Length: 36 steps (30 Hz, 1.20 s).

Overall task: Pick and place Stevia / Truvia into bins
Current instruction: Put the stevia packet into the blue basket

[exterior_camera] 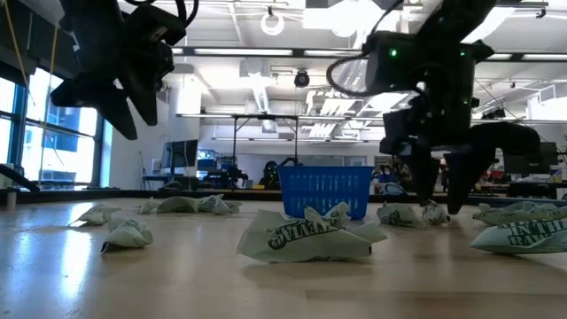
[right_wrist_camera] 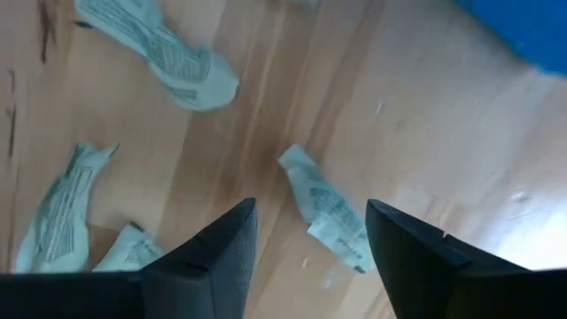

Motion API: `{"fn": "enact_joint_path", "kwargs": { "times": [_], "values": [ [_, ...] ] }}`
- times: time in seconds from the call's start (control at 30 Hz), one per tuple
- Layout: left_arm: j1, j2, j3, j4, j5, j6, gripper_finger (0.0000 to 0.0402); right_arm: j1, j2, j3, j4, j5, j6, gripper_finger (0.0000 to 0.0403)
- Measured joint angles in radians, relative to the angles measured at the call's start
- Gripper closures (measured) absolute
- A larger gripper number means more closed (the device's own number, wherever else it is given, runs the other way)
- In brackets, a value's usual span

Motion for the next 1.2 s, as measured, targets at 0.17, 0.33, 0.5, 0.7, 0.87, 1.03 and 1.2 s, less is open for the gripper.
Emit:
{"fn": "enact_joint_path", "kwargs": {
  "times": [0.17,0.33,0.5,0.7,0.87,1.03,1.2],
  "values": [
    [0.000,0.000,0.000,-0.045,0.000,0.006,0.0197,-0.044,0.041,0.003,0.004,-0.039,-0.017,0.0248],
    [0.000,0.000,0.000,-0.065,0.011,0.007,0.0197,-0.056,0.063,0.006,-0.012,-0.045,-0.039,0.0305],
    [0.000,0.001,0.000,-0.063,0.016,0.011,0.0197,-0.056,0.024,0.004,-0.075,-0.073,0.044,0.0381],
    [0.000,0.001,0.000,-0.059,0.017,0.051,0.0197,-0.048,-0.141,0.038,-0.132,-0.093,0.241,0.0385],
    [0.000,0.001,0.000,-0.059,0.016,0.078,0.0197,-0.053,-0.198,0.151,0.000,-0.076,0.293,0.0398],
    [0.001,0.001,0.000,-0.055,0.001,0.080,0.0197,-0.077,-0.081,0.260,0.117,-0.151,0.291,0.0375],
    [0.001,0.003,0.000,-0.053,0.059,0.074,0.0197,-0.095,0.068,0.359,0.072,-0.154,0.289,0.0324]
  ]
}}
